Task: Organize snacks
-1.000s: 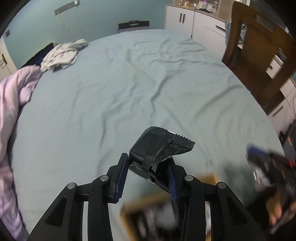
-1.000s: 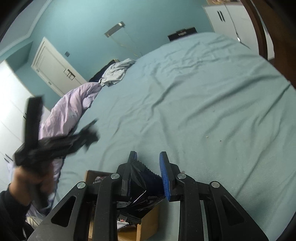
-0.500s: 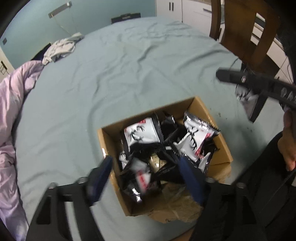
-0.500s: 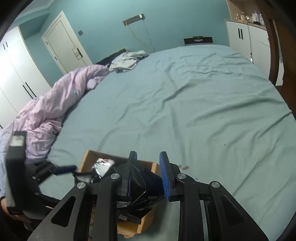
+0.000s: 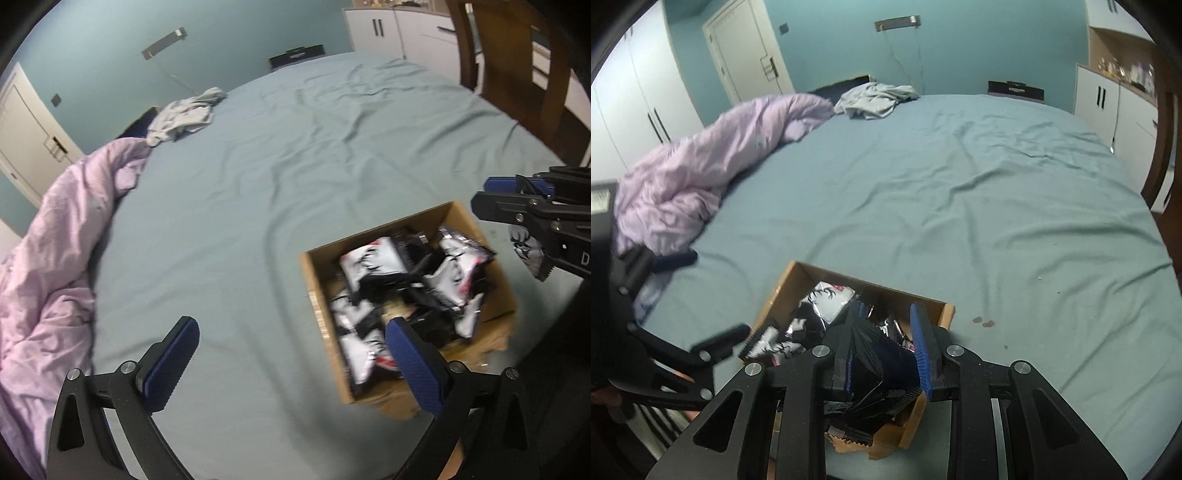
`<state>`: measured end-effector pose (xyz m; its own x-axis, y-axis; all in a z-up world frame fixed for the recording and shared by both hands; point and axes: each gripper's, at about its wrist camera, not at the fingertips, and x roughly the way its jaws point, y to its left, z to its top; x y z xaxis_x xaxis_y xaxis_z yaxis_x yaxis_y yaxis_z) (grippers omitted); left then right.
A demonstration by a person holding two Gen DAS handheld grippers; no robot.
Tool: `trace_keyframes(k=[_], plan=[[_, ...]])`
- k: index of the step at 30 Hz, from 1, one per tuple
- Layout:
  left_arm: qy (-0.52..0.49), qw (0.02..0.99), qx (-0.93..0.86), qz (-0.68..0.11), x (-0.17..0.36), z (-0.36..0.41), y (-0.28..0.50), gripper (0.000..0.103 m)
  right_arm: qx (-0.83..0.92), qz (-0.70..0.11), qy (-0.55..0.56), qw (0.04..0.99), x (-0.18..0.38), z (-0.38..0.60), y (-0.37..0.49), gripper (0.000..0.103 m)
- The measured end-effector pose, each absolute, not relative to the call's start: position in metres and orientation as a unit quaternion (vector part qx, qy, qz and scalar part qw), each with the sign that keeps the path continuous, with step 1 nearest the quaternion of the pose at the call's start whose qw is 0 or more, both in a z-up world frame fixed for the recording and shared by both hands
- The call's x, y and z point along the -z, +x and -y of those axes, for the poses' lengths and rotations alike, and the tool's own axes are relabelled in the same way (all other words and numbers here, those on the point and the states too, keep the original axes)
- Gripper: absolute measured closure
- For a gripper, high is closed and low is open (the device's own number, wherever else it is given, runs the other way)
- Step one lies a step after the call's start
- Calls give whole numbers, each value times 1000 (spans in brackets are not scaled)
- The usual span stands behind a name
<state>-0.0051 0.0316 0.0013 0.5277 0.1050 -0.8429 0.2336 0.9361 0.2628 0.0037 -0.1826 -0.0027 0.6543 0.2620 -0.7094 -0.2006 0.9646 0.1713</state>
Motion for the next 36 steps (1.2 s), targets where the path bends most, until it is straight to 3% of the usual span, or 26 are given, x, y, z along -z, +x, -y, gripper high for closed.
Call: trace_keyframes(k=[2, 4, 6, 11, 36], plan=[[183, 857, 22, -481, -1, -33, -4, 0, -115, -394, 36, 911, 2, 180, 7, 78], [183, 857, 15, -481, -2, -34, -2, 0, -108, -396, 50, 911, 2, 183, 7, 71], [181, 859, 11, -479, -4, -34, 0, 0, -109, -389, 63, 913, 1, 186, 3, 49], [178, 862, 3, -474, -7, -34, 4, 0, -63, -348, 79, 932, -6, 196, -14, 20], [131, 855, 30, -500, 3, -32, 17, 0, -35, -400, 75, 913, 1, 194, 19, 18]])
